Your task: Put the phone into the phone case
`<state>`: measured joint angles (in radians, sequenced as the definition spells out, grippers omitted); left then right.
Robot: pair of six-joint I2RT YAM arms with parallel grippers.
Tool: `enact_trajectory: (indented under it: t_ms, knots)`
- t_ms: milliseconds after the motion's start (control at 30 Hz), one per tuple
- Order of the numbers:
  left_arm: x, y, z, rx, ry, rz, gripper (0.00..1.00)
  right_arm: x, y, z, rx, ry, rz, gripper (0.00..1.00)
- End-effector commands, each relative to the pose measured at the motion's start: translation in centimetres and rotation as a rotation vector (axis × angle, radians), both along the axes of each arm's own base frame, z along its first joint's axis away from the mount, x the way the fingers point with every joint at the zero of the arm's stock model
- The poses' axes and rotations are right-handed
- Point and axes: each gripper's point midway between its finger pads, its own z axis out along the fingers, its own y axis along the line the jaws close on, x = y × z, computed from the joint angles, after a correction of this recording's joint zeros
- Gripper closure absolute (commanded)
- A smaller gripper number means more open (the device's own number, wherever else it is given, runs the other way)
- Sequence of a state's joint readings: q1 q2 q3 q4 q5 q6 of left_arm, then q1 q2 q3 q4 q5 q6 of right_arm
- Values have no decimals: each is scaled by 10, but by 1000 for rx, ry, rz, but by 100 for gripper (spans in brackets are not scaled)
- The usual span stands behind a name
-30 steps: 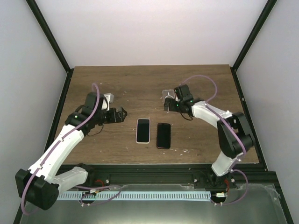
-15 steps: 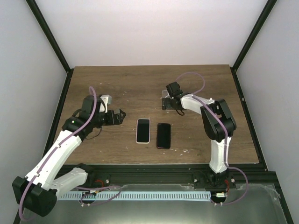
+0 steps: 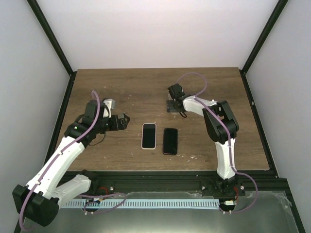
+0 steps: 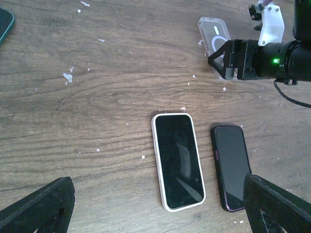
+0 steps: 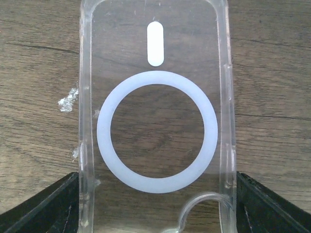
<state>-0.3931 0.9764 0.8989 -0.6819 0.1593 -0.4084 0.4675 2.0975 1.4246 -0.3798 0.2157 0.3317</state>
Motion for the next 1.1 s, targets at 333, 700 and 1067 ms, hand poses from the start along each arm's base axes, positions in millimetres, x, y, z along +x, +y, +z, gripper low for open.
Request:
enact_trajectory:
  t_ms: [333,700,1067]
  knots:
    - [-5,-31,18,-244,59,-29,1,-60,43,75,403,-22,166,28]
    - [5,-71,47,-359,-47,-270,17,-171,101,155,984,93,576,33]
    - [-50,-88,112,50,-828,-712,29,-248,102,189,1233,360,770,34]
